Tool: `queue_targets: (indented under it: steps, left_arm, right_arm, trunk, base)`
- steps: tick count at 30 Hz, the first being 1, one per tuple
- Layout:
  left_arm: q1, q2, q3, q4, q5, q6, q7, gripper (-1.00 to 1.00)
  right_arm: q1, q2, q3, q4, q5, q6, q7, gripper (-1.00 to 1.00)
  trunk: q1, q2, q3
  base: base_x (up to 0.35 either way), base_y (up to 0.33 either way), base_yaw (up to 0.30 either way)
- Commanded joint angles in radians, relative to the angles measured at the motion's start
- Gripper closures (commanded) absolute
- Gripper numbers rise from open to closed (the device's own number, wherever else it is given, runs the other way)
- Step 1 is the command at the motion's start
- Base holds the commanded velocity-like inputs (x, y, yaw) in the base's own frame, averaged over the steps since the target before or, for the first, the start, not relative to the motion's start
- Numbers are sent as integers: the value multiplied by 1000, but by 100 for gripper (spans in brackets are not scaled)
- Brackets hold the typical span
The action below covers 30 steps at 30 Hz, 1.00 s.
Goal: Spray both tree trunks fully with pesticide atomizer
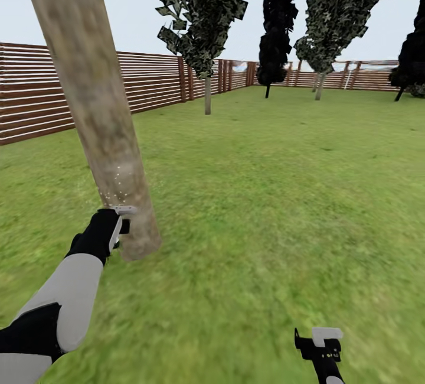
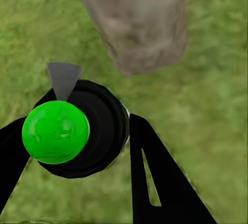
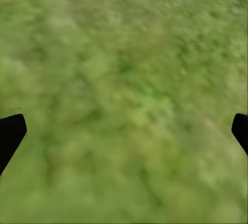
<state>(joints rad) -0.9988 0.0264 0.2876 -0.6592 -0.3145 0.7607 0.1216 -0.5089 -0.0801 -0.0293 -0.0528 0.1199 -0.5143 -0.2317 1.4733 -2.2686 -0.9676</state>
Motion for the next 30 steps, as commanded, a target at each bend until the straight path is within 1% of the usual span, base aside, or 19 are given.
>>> queue_targets:
  steps: [1,4,6,10,14,19,24,25,26,27,28,29,30]
  left_arm:
    - [0,6,2,0,10,3,16,100]
    - [3,12,1,1,10,2,23,100]
    - [3,10,-3,2,12,2,24,100]
    - [3,10,0,6,11,1,25,100]
    - [3,10,0,5,11,1,26,100]
    - [5,11,2,4,11,2,26,100]
    - [5,11,3,7,11,2,27,100]
    - [7,15,4,11,11,1,29,100]
    - [21,24,6,9,11,1,29,100]
    - [32,37,7,7,11,0,29,100]
    - [43,57,7,8,12,0,29,100]
    - [49,68,7,11,13,0,29,100]
    - [53,72,5,15,16,-1,29,100]
  right_arm:
    - [0,0,-3,1,11,-1,-6,-100]
    - [0,0,-3,1,11,-1,-6,-100]
    - [0,0,-3,0,11,-1,-6,-100]
    - [0,0,-3,0,11,-1,-6,-100]
    - [0,-1,-4,0,11,-1,-6,-100]
    - [0,-4,-4,1,11,-1,-6,-100]
    - [0,-2,-4,-1,11,-1,-6,-100]
    - [0,-1,-4,-1,11,-1,-6,-100]
    - [0,0,-4,-1,11,-1,-6,-100]
    - [0,0,-4,0,11,-1,-6,-100]
    - [0,0,-4,-1,11,-1,-6,-100]
    - [0,0,-4,-1,11,-1,-6,-100]
    - [0,0,-4,0,11,-1,-6,-100]
  trunk:
    - [0,0,-1]
    - [0,0,-1]
    - [0,0,-1]
    - [0,0,-1]
    - [0,0,-1]
    - [0,0,-1]
    - [0,0,-1]
    - [0,0,-1]
    - [0,0,-1]
    - [0,0,-1]
    - [0,0,-1]
    - [0,0,-1]
    - [0,0,-1]
  base:
    - [229,-205,277]
    - [198,-217,276]
    - [157,-238,257]
    - [154,-239,228]
    - [157,-241,37]
    - [16,-271,0]
    - [0,-274,0]
    - [0,-274,87]
    - [0,-274,171]
    - [0,-274,209]
    - [0,-274,242]
    - [0,-274,259]
    - [5,-274,271]
